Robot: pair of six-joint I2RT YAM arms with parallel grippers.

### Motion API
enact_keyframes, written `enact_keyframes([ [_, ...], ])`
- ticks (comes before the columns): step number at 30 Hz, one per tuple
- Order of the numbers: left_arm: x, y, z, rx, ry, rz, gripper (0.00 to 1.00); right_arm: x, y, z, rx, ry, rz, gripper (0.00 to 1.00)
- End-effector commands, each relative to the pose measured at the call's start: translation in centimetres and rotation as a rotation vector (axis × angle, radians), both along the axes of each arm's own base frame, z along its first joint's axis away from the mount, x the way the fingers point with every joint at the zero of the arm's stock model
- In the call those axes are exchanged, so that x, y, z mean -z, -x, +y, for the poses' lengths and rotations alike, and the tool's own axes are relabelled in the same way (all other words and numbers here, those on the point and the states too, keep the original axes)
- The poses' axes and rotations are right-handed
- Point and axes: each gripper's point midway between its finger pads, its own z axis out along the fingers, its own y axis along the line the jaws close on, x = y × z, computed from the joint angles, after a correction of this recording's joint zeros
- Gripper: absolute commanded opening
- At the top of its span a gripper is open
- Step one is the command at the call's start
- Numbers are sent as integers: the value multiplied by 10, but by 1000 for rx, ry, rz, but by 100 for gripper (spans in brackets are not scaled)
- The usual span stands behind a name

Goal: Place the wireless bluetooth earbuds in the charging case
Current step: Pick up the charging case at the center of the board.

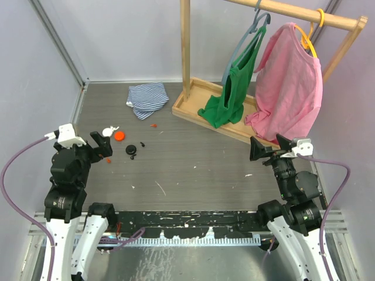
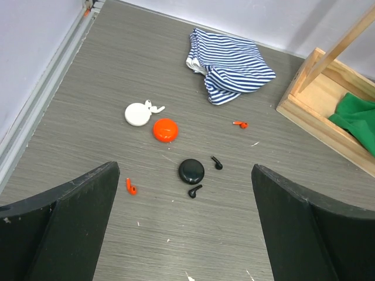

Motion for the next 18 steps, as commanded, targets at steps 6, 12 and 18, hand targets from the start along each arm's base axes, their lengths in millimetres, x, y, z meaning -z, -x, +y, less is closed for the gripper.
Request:
enact_keyframes([
  [6, -10, -10, -3, 17, -2, -30, 98, -21, 4, -6, 25, -26, -74, 100],
  [12, -7, -11, -7, 40, -4, -27, 98, -19, 0, -7, 39, -47, -64, 100],
  [18, -8, -10, -14, 65, 20, -31, 98, -14, -6, 5, -16, -68, -22, 100],
])
